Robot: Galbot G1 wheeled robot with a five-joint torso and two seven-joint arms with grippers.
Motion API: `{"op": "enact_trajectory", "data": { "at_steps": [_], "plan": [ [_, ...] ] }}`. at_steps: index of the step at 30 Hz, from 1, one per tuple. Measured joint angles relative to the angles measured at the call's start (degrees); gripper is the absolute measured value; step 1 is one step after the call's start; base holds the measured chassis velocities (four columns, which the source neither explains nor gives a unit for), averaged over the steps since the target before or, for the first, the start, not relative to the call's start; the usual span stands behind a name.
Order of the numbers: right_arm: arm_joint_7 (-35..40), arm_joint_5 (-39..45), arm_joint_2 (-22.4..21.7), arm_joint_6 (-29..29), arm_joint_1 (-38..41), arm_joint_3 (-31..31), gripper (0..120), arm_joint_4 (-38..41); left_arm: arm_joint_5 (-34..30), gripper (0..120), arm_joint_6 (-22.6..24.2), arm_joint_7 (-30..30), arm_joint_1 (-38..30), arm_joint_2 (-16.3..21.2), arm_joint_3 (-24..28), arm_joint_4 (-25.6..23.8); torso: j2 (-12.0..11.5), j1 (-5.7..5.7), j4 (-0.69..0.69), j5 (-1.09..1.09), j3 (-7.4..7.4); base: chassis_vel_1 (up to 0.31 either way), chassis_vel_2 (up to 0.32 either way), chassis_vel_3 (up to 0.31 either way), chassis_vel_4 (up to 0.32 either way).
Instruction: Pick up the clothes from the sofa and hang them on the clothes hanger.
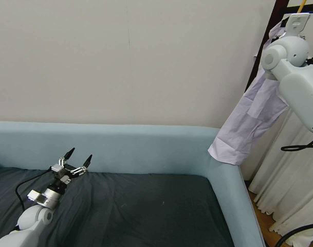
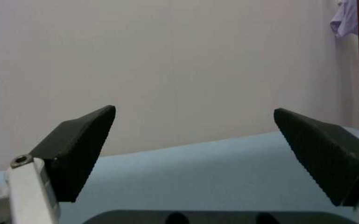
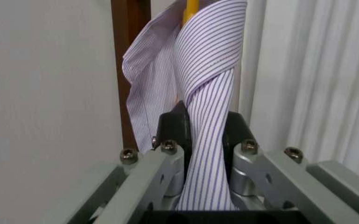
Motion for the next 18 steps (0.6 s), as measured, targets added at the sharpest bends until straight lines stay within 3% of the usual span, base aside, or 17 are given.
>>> {"op": "enact_trajectory", "data": {
  "at_steps": [18],
  "plan": [
    [-1.37, 1.82, -0.48, -0.1, -2.86, 1.45, 7, 1.21, -0.04, 100, -0.03, 0.04, 0.76, -0.32, -0.64, -1.07, 0.0, 0.0, -0.01, 0.02, 0.0, 0.0, 0.0, 0.0, 0.0]
  ]
}}
